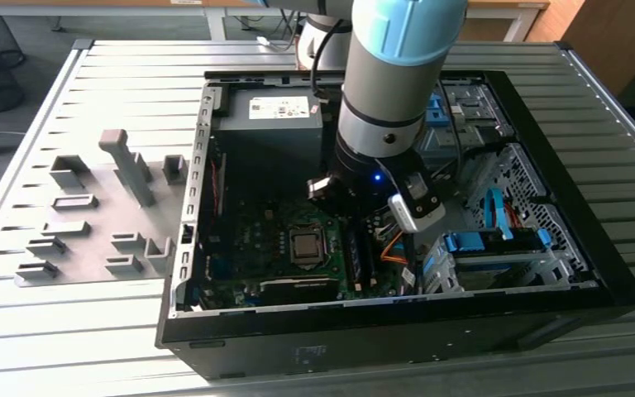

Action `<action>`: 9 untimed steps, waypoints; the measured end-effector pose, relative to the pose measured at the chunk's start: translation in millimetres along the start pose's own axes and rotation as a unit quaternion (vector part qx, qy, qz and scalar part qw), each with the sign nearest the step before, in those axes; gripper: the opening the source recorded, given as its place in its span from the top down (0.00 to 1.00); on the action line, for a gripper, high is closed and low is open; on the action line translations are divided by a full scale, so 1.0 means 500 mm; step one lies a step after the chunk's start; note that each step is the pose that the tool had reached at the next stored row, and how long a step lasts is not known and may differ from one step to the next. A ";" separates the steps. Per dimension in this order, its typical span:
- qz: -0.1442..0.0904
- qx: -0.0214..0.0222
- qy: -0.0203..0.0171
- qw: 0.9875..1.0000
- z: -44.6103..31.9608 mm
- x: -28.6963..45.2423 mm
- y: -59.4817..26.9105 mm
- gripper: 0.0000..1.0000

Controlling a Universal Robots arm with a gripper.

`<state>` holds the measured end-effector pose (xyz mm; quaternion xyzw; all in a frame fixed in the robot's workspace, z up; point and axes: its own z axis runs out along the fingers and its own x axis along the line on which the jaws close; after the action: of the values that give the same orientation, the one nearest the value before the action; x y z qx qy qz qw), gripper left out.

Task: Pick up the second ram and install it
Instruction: 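Insert the second ram into the second slot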

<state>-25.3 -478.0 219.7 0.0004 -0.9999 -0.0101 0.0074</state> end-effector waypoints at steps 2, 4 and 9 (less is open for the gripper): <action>0.000 0.000 0.000 1.000 -0.001 0.000 0.000 0.86; 0.000 0.000 0.000 1.000 -0.001 0.000 0.000 0.86; 0.000 0.000 0.000 1.000 0.001 0.000 0.000 0.86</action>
<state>-25.4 -478.1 219.2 0.0004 -0.9999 -0.0096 0.0077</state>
